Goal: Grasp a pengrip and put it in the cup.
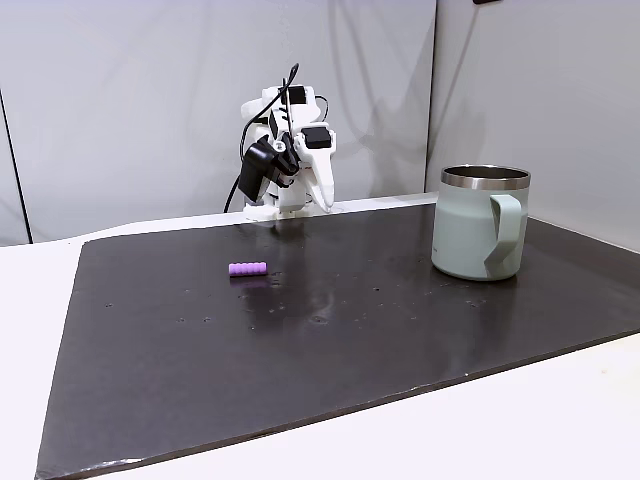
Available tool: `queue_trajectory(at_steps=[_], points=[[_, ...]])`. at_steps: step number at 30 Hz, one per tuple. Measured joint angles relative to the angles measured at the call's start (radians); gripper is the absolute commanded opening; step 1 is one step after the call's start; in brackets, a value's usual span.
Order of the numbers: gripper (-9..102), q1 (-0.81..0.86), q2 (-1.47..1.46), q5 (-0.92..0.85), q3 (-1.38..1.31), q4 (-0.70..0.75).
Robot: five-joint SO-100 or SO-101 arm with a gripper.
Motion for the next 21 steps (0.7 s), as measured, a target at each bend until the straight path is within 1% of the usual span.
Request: queue_trajectory(at_steps=[5,12,15,18,21], points=[[0,0.028,0.000,0.014,0.000,-0.009],[0,0.020,0.000,0.015,0.000,-0.009],[0,0.048,0.000,-0.008,-0.014,0.002],[0,0.074,-0.002,-0.094,-0.089,0.055],[0,0.097,-0.052,-0.163,-0.230,0.141]])
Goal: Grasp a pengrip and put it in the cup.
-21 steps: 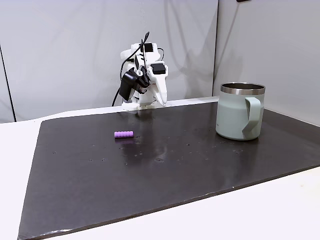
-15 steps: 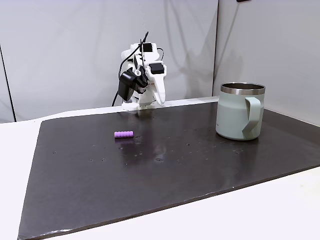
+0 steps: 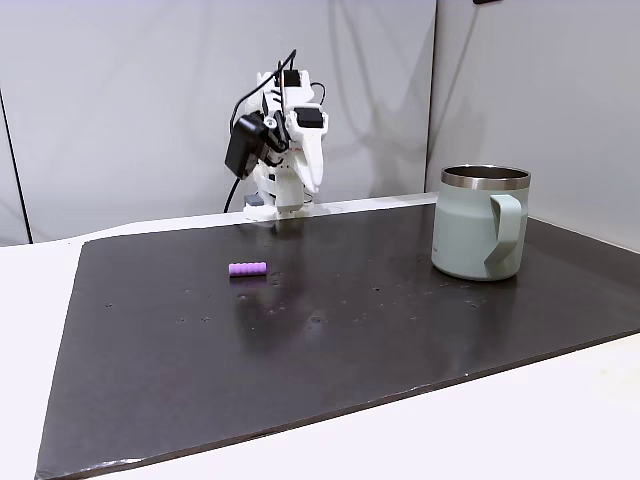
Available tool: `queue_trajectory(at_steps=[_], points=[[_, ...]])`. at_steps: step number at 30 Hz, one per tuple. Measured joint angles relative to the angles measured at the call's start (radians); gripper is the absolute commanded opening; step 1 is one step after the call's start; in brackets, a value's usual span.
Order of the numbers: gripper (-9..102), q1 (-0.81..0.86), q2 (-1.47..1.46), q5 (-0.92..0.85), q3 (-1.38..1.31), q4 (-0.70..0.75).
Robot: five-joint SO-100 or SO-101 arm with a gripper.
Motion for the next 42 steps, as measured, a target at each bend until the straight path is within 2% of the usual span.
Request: queue_trajectory(at_steps=[10,24,32,42], points=[[9,0.124,-0.474,-0.035,-0.574,0.241],[25,0.236,-1.112,-0.049,-1.098,0.477],[31,0.307,-1.460,-0.061,-1.322,0.540],[31,0.376,-1.743,-0.075,-1.397,0.480]])
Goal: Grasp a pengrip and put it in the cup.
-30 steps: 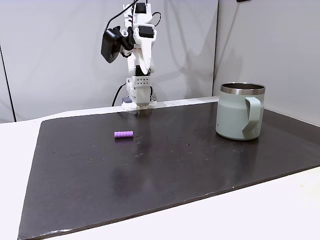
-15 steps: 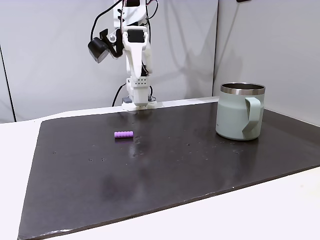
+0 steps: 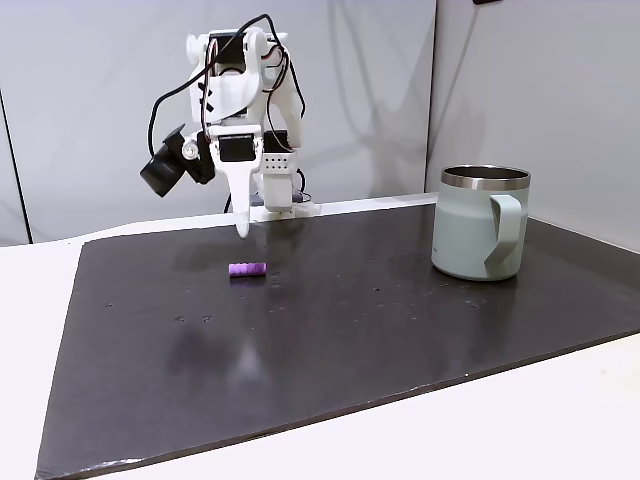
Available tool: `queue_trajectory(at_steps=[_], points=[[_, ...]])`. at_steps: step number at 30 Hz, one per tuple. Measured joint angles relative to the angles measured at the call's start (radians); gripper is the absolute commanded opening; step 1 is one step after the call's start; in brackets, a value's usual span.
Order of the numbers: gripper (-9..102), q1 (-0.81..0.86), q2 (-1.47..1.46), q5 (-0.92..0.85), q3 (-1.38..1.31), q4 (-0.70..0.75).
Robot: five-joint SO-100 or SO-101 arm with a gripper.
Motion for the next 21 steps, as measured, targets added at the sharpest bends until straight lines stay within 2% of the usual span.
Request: queue_trajectory(at_steps=[21], points=[[28,0.006,-0.376,-0.002,-0.265,-0.032]])
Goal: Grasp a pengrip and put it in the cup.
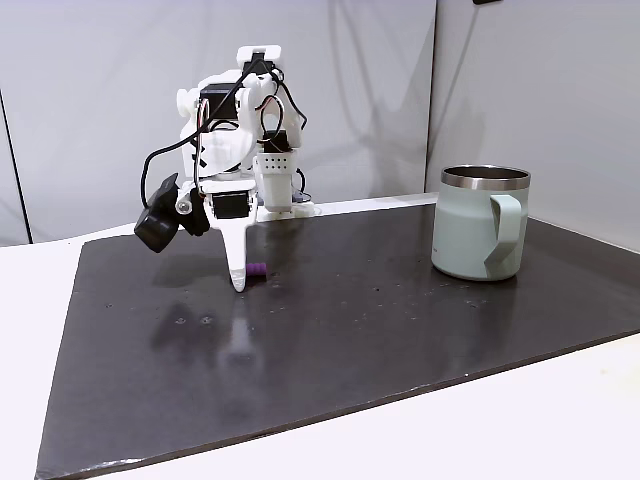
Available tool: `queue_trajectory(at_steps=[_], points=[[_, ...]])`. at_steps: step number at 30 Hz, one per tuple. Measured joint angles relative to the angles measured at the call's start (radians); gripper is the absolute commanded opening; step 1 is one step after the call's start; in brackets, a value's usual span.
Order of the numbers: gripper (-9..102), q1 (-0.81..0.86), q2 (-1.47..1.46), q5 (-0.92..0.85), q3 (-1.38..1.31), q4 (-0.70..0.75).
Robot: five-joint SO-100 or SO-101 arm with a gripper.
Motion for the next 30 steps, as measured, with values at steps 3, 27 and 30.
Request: queue_trajectory(at_steps=[3,27,30], points=[[20,0.000,-0.025,0.000,-0.032,-0.009],[0,-0.021,-0.044,0.031,-0.345,0.224],[0,-0.060,-0.009,0.037,-0.442,0.285]])
